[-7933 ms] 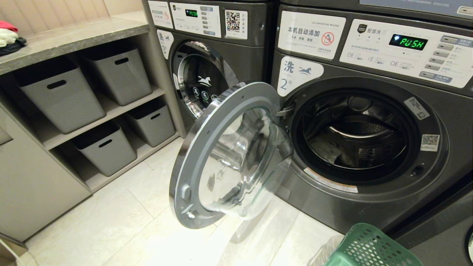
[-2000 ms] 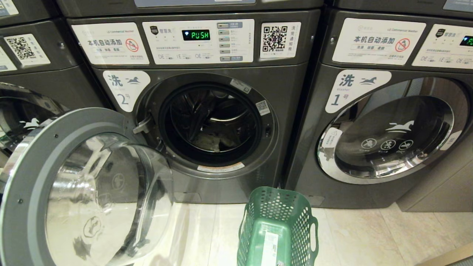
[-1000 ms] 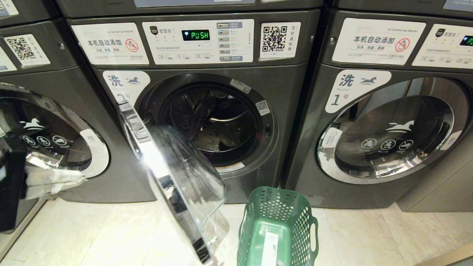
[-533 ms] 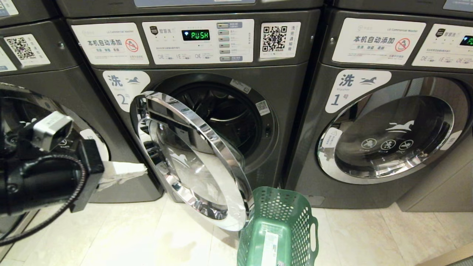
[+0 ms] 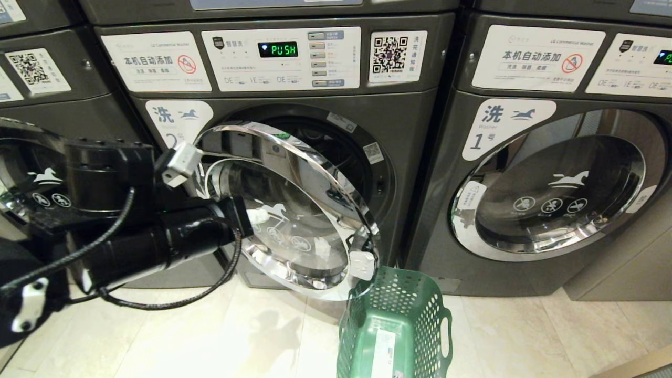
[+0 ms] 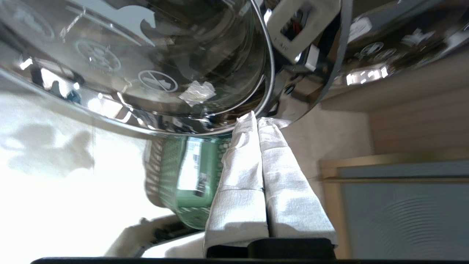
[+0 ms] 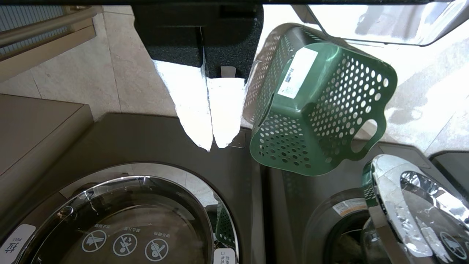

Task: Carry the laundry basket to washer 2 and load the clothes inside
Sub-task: Close the washing machine door with the left hand

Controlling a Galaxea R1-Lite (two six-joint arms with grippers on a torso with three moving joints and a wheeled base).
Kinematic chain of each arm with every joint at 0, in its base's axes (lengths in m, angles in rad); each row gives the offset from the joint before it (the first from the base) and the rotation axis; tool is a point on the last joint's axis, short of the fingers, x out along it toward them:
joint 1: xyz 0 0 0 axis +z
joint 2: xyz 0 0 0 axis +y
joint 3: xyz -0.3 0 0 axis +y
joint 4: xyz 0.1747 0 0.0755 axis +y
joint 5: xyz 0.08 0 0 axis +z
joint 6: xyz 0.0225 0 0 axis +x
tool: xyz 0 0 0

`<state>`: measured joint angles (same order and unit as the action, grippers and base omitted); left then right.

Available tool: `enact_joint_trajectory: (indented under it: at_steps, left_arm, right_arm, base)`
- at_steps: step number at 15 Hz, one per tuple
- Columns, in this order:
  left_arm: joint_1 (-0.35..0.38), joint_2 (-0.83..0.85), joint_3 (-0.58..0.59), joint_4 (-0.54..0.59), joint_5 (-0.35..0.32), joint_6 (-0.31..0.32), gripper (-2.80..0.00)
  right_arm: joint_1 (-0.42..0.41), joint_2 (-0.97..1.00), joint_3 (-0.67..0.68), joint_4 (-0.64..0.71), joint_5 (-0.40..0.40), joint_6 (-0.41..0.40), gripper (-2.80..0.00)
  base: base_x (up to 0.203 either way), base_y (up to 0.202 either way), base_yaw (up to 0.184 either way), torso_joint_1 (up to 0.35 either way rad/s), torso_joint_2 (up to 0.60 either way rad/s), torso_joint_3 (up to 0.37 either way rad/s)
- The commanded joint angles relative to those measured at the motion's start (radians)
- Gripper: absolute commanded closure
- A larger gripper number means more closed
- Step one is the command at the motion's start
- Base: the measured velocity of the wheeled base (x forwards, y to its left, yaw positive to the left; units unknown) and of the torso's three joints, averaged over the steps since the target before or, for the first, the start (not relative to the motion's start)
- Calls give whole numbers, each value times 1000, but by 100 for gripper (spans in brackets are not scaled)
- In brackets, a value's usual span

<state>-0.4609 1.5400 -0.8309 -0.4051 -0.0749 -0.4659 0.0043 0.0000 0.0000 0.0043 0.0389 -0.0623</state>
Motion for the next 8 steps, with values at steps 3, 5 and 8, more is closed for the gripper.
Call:
enact_joint_trajectory:
  at_steps: [3, 5, 8]
  left_arm:
    - [-34, 233, -30, -178, 10, 168, 0]
    - [-53, 343, -66, -337, 44, 224, 0]
    - [-121, 437, -121, -489, 91, 299, 0]
  right_arm:
    - [0, 2, 0, 0, -1, -1, 0]
    - [0, 1, 0, 0, -3, 1, 0]
    - [0, 1, 0, -1, -22, 15, 0]
  base:
    - [0, 0, 0, 0, 0, 0]
    - [0, 0, 0, 0, 0, 0]
    - [0, 0, 0, 0, 0, 0]
